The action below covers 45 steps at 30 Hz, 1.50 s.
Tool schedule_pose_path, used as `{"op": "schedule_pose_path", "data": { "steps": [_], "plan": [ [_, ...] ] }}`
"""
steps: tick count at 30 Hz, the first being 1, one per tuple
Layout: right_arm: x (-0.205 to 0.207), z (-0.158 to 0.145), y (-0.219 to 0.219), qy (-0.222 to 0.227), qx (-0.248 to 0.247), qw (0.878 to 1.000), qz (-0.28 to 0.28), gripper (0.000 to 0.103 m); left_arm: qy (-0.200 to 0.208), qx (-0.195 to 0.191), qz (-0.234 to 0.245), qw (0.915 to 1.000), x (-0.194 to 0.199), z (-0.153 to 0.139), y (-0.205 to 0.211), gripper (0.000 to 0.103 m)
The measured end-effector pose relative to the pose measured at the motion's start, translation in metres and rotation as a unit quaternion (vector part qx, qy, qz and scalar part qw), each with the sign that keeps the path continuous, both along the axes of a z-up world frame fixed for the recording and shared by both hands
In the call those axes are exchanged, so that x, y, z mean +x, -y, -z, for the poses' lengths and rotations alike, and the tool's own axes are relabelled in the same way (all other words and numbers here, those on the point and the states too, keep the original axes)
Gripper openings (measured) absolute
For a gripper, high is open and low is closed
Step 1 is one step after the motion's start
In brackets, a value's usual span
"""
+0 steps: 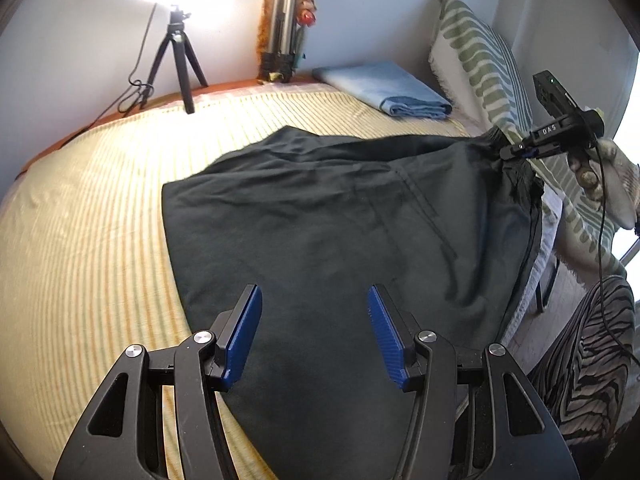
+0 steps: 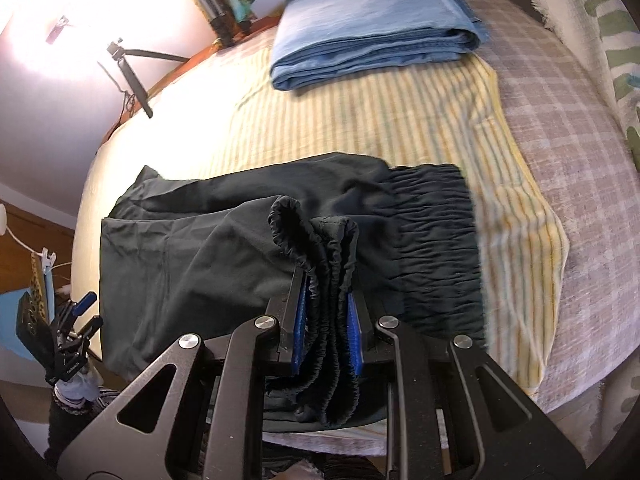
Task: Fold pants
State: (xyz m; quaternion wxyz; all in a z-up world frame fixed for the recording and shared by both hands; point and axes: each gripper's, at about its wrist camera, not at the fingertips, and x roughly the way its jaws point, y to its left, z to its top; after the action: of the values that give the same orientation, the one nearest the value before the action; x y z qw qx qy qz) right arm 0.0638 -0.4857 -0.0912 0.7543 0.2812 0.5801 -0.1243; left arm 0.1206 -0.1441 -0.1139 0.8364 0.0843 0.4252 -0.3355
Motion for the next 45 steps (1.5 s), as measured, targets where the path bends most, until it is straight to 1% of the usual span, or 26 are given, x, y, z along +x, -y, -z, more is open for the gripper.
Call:
{"op": "schedule_pose_path", "data": {
  "steps": [3, 5, 6, 8, 10, 11, 13, 14, 15, 16, 18, 20, 23, 26, 28, 30, 32, 34, 36, 37, 38, 41, 45],
  "plan": [
    [-0.005, 0.002, 0.006, 0.001, 0.0, 1.0, 0.001, 0.02, -0.003, 0.006, 0.001, 1.0, 0.002, 0.003, 0.003, 0.054],
    [-0.009, -0.003, 0.006, -0.004, -0.025, 1.0, 0.004, 0.032, -0.002, 0.004, 0.001, 1.0, 0.002, 0.002, 0.002, 0.054],
    [-0.012, -0.009, 0.006, 0.0, -0.041, 0.999, 0.008, 0.033, 0.001, 0.003, -0.001, 1.0, 0.001, 0.0, 0.001, 0.054],
    [-0.02, -0.026, 0.004, 0.017, -0.069, 0.997, 0.015, 0.034, 0.005, 0.001, -0.004, 1.0, 0.001, -0.003, -0.001, 0.054],
    [-0.025, -0.042, -0.001, 0.055, -0.069, 0.996, 0.011, 0.034, 0.005, -0.001, -0.008, 1.0, 0.0, -0.005, -0.003, 0.054],
    [-0.026, -0.05, -0.008, 0.071, -0.071, 0.995, -0.002, 0.034, 0.004, -0.003, -0.007, 1.0, -0.002, -0.006, -0.005, 0.054],
    [-0.025, -0.059, -0.029, 0.083, -0.077, 0.993, -0.041, 0.034, 0.009, -0.001, -0.006, 0.9999, -0.006, -0.007, -0.007, 0.054],
    [-0.024, -0.058, -0.038, 0.084, -0.072, 0.992, -0.056, 0.034, 0.01, 0.001, -0.003, 0.9999, -0.008, -0.006, -0.007, 0.054],
    [-0.023, -0.053, -0.046, 0.074, -0.068, 0.993, -0.069, 0.034, 0.01, 0.006, 0.001, 0.9999, -0.01, -0.004, -0.008, 0.054],
    [-0.022, -0.047, -0.051, 0.062, -0.072, 0.993, -0.077, 0.034, 0.009, 0.013, 0.002, 0.9999, -0.011, -0.002, -0.008, 0.054],
    [-0.023, -0.031, -0.059, 0.031, -0.094, 0.991, -0.09, 0.034, 0.002, 0.023, 0.001, 0.9997, -0.011, 0.005, -0.01, 0.054],
    [-0.027, -0.017, -0.056, 0.009, -0.106, 0.99, -0.087, 0.034, -0.003, 0.041, -0.008, 0.9991, -0.01, 0.014, -0.013, 0.054],
    [-0.031, -0.004, -0.046, 0.003, -0.099, 0.993, -0.071, 0.034, -0.003, 0.065, -0.018, 0.9977, -0.008, 0.025, -0.019, 0.054],
    [-0.03, -0.004, -0.046, 0.0, -0.109, 0.991, -0.073, 0.034, -0.011, 0.053, -0.034, 0.9979, -0.006, 0.02, -0.029, 0.054],
    [-0.028, -0.011, -0.049, 0.008, -0.113, 0.991, -0.067, 0.034, -0.016, 0.035, -0.05, 0.998, -0.006, 0.012, -0.039, 0.054],
    [-0.027, -0.023, -0.058, 0.026, -0.11, 0.991, -0.066, 0.034, -0.028, 0.018, -0.059, 0.9977, -0.01, 0.006, -0.049, 0.054],
    [-0.021, -0.035, -0.072, 0.046, -0.104, 0.991, -0.077, 0.034, -0.04, 0.006, -0.068, 0.9969, -0.013, 0.005, -0.057, 0.054],
    [-0.01, -0.047, -0.092, 0.068, -0.088, 0.989, -0.095, 0.035, -0.076, -0.025, -0.082, 0.9935, -0.015, 0.008, -0.07, 0.054],
    [0.003, -0.053, -0.112, 0.085, -0.075, 0.987, -0.116, 0.041, -0.104, -0.05, -0.094, 0.9889, -0.017, 0.012, -0.076, 0.054],
    [0.012, -0.057, -0.126, 0.095, -0.069, 0.985, -0.129, 0.046, -0.114, -0.062, -0.098, 0.9867, -0.019, 0.014, -0.079, 0.054],
    [0.018, -0.059, -0.136, 0.101, -0.064, 0.983, -0.138, 0.049, -0.121, -0.069, -0.099, 0.9852, -0.021, 0.015, -0.08, 0.054],
    [0.043, -0.061, -0.175, 0.113, -0.043, 0.977, -0.178, 0.05, -0.141, -0.087, -0.103, 0.9808, -0.025, 0.019, -0.08, 0.054],
    [0.077, -0.053, -0.232, 0.11, -0.032, 0.966, -0.231, 0.051, -0.154, -0.1, -0.107, 0.9771, -0.028, 0.023, -0.079, 0.053]
  ]
}}
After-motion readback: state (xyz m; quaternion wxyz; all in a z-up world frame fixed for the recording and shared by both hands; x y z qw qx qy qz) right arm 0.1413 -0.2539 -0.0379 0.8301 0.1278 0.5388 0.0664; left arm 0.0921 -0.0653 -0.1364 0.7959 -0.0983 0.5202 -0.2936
